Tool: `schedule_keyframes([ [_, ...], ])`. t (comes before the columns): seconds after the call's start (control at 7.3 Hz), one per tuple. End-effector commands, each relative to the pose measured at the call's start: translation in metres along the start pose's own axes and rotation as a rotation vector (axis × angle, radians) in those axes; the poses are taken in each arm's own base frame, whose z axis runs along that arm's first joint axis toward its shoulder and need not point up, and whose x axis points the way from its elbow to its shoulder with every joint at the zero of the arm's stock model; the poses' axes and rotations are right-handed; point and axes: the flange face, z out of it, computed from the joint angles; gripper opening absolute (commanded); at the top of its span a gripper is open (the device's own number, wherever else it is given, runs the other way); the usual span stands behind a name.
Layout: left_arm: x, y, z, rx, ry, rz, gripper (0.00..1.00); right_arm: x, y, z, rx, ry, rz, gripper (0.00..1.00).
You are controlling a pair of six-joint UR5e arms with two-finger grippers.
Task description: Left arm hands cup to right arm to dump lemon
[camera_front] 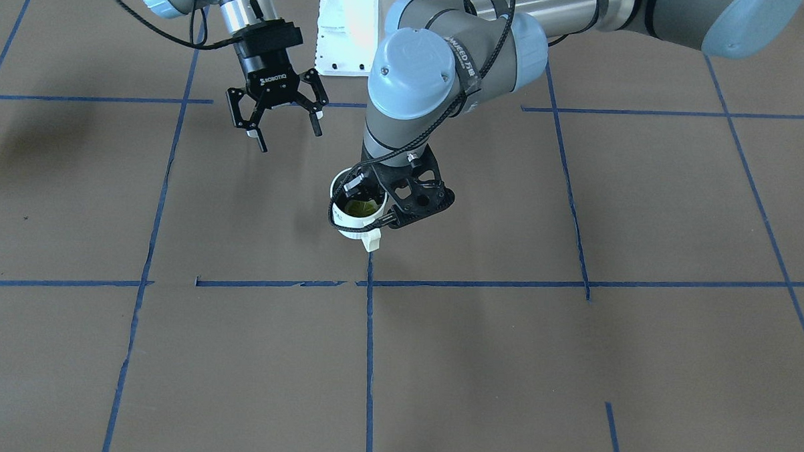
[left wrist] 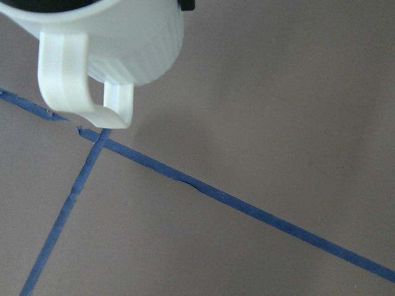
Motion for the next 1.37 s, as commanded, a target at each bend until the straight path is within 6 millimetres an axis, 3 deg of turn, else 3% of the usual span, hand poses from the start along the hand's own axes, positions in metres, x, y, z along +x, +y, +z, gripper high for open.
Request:
schedule_keyframes([
  [0.0,0.012,0.027,0.003,-0.024,0.011,0.033,0.0,-0.03,0.003,-0.003,0.067,0.037,-0.003,1.0],
  [0.14,0.015,0.042,0.011,-0.051,0.01,0.055,0.0,-0.031,0.003,-0.003,0.07,0.034,0.001,1.0],
  [0.41,0.016,0.054,0.008,-0.088,0.023,0.079,0.0,-0.029,0.004,-0.002,0.095,0.023,0.027,1.0],
  [1.23,0.012,0.065,-0.002,-0.109,0.046,0.098,0.0,-0.029,0.008,0.003,0.109,0.033,0.068,1.0],
])
